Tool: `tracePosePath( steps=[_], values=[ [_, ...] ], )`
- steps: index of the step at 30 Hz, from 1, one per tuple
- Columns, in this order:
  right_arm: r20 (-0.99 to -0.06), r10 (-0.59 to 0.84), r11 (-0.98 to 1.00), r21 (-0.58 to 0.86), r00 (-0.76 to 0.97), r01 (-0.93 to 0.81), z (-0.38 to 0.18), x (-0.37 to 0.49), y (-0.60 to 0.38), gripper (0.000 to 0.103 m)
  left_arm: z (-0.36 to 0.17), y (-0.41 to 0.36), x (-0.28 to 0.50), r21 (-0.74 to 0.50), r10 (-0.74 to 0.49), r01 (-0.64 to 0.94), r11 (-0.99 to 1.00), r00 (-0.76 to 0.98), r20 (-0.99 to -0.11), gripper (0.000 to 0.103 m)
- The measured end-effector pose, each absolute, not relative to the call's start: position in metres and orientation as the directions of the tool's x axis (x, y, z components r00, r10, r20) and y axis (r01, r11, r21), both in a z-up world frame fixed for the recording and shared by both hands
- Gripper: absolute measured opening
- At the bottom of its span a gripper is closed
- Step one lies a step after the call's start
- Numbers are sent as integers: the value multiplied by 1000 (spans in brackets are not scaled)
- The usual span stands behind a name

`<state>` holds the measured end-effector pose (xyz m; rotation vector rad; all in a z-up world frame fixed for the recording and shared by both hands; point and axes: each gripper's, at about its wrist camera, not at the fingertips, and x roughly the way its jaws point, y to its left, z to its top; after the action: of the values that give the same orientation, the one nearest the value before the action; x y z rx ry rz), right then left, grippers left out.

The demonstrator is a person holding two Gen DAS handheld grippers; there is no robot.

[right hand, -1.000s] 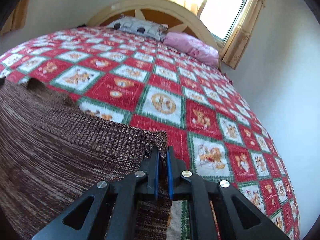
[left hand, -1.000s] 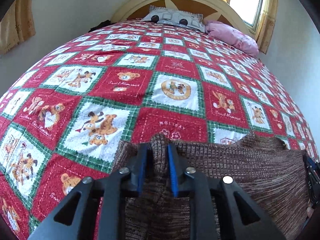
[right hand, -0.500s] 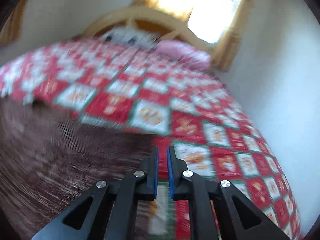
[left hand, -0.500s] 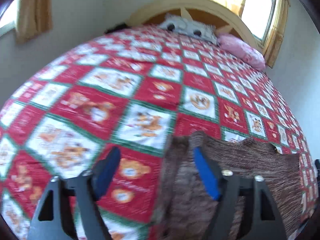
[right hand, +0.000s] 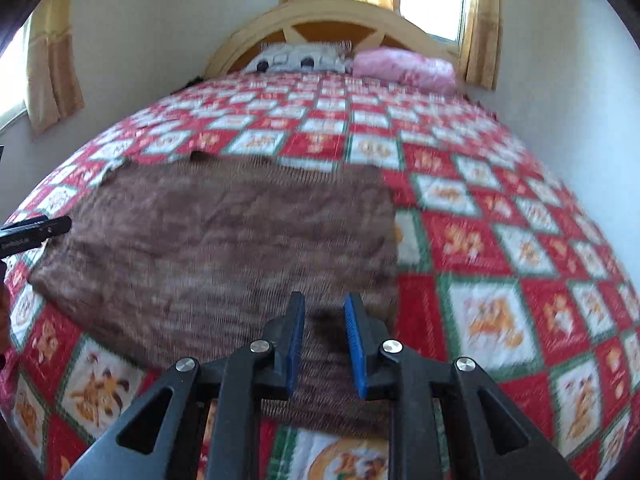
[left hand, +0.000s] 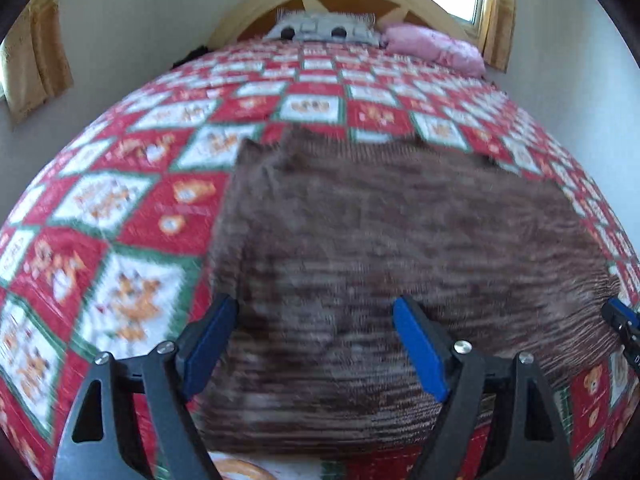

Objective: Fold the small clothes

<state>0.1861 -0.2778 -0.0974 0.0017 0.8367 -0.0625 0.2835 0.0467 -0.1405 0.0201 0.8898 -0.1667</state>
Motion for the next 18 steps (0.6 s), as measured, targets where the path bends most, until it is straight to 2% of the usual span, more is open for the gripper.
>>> tracePosePath(
  steps=[2, 4, 5, 11, 18],
  values=[
    [-743, -45, 998, -7, 667, 59, -106, 182, -281, 22, -142, 39, 279, 18, -82, 148, 989, 639, -765, 89],
    [-740, -38, 998, 11, 671, 68, -107, 182, -284, 22, -144, 35, 282, 57, -42, 135, 989, 636, -771, 100],
    [-740, -44, 997, 6, 672, 72, -109, 183, -284, 22, -147, 34, 286, 68, -25, 124, 990, 622, -783, 103],
    [-722, -146, 989, -128, 677, 77, -107, 182, -266, 22, -152, 49, 295, -42, -102, 114, 993, 590, -801, 103],
    [-714, -134, 991, -107, 687, 82, -104, 179, -271, 22, -152, 46, 288, -36, -91, 104, 994, 597, -797, 103]
  ],
)
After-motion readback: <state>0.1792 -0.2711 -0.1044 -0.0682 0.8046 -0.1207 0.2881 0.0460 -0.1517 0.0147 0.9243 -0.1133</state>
